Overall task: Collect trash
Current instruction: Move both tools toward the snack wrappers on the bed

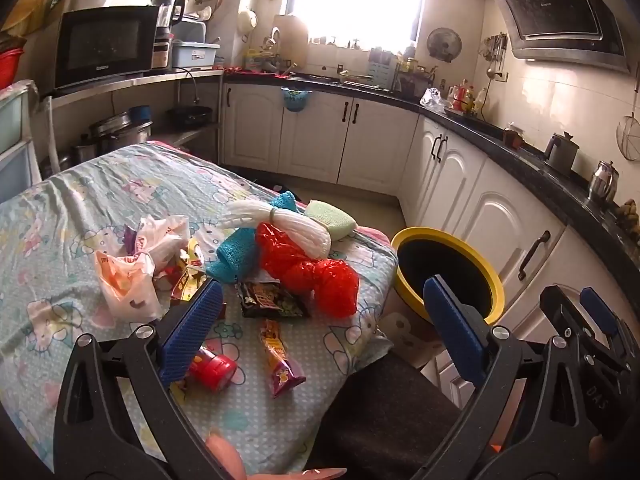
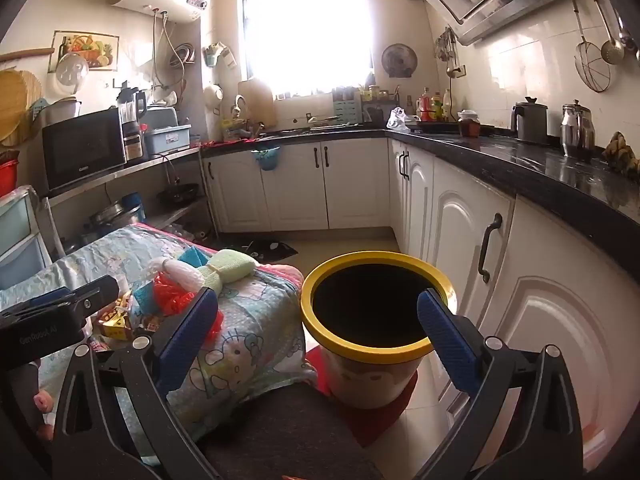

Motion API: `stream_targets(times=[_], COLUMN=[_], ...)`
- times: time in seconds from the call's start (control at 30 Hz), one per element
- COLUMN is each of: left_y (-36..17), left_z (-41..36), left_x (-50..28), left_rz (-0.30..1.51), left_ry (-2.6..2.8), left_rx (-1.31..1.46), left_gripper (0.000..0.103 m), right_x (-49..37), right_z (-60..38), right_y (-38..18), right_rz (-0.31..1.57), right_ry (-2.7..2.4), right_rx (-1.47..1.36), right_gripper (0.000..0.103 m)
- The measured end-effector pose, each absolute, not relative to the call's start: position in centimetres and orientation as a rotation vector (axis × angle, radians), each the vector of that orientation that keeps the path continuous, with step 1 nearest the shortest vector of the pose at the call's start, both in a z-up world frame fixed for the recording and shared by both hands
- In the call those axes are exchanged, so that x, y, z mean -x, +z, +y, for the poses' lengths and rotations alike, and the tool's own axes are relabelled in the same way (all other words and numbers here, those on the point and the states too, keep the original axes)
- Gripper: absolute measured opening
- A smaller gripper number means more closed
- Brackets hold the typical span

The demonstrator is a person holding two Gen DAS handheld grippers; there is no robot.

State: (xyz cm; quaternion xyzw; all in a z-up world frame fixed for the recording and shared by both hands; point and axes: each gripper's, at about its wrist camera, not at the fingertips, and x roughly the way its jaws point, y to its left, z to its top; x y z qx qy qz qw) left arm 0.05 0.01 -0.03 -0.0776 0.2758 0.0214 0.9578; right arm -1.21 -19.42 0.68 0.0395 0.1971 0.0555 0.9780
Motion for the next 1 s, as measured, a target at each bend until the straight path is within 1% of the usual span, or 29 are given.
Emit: stream_targets(times=[0.33, 0.37, 0.43, 1.0], left_y=[0.1, 1.1, 1.4, 0.9], left_z=[0.0, -0.3, -0.4, -0.1], left_x=[-0.1, 0.2, 0.2, 0.6], left_rz=[0.535, 0.531, 0.527, 0.508], left_ry=[0.050, 0.047, 0.049, 0.039], left_rx=[0.153, 0.152, 0.155, 0.153], left_gripper=[0.092, 0.092, 0.092, 0.092], right_x=[1.5, 1.4, 1.2, 2.1], right_z=[-19.7, -19.7, -19.8, -19.8], right_y=[0.6, 0.6, 0.4, 1.9], right_rz=[0.384, 0.383, 0.385, 0.352], right_ry=[0.099, 0.100, 0.101, 0.095], right_rx=[-0.072, -0.072, -0.074, -0.063], right_gripper=[0.097, 0.097, 0.097, 0.097])
